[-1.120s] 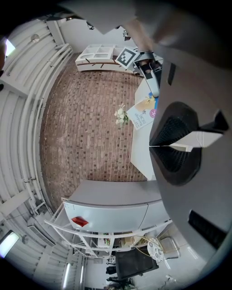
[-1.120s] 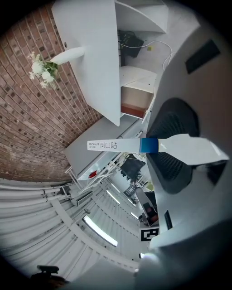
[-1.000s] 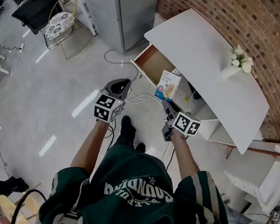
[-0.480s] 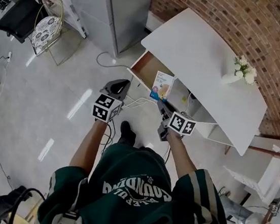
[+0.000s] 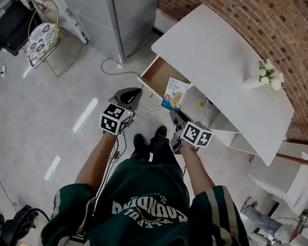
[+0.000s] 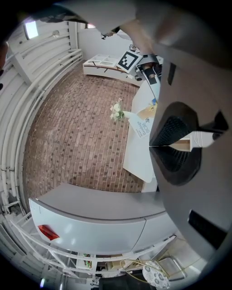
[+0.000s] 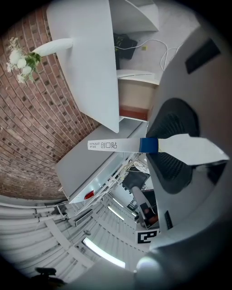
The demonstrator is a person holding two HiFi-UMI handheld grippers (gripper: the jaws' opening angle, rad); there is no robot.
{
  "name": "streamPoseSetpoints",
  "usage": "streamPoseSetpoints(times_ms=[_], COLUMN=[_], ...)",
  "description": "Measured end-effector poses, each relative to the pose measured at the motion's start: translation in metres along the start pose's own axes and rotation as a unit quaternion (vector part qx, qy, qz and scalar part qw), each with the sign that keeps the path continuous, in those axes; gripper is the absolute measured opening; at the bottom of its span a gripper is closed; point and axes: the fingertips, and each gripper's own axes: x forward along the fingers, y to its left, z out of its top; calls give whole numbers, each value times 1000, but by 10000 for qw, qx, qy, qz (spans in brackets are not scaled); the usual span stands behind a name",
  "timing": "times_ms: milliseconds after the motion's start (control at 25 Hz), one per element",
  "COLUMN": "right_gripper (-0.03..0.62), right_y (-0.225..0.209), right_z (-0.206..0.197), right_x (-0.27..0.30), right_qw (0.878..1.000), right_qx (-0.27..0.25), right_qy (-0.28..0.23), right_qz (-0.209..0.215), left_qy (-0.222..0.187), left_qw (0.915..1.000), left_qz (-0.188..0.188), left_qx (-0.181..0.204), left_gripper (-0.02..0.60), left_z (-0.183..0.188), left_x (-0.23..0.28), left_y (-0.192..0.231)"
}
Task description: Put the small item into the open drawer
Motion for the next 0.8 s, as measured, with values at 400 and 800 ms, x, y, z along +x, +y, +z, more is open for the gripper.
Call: streamPoseSetpoints(times_ms=[400,800], right_gripper=[110,110], right_y=[-21,-45], right_z=[-3,5], right_x=[30,60], right_qw=[9997,9984], right_qx=[188,304], right_qy=[171,459], right_qz=[-49,-144], left_qy=[138,448], left_qw=[9999,9988], left_qz=[-11,-146], left_qx=[-6,-140], left_gripper=[17,17], left_z=[-6,-15], left_x=[28,70], left_y=[18,32])
